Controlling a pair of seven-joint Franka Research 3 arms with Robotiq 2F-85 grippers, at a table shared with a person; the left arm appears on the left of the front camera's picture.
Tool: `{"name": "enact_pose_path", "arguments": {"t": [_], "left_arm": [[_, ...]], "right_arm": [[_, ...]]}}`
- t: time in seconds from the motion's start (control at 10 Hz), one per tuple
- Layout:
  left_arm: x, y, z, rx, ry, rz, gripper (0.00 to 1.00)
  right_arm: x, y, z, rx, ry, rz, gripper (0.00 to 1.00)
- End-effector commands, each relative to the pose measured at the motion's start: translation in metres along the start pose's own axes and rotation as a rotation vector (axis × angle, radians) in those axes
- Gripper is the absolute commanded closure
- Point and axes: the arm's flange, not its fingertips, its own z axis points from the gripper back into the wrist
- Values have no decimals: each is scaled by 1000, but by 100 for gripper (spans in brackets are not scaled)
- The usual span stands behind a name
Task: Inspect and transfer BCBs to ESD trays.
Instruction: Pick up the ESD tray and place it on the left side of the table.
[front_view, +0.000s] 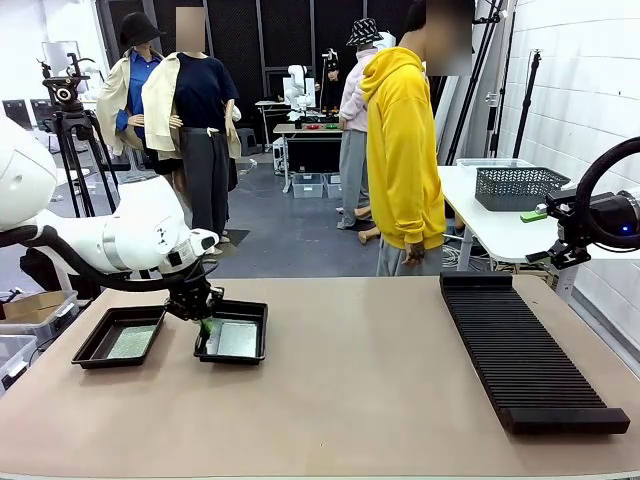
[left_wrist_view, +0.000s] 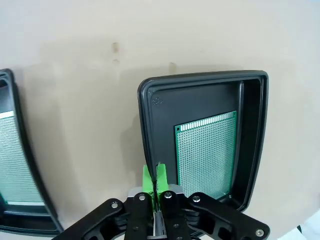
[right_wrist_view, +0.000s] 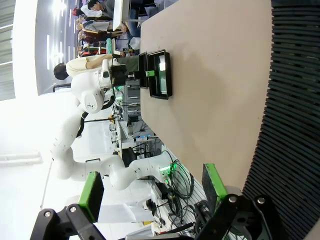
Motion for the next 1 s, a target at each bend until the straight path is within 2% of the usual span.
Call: {"name": "enact_pose_path", "arguments": {"t": [0.0,0.5,0.9], "left_arm": [[-4,14,7,52,5,21,100],[-4,50,5,122,-6,35,100],[1,50,4,116,-26,-1,100]], "right_arm": [[-2,0,-2,2,1,-5,0],[-2,0,-2,2,1,-5,0],[-2,0,-2,2,1,-5,0]]}}
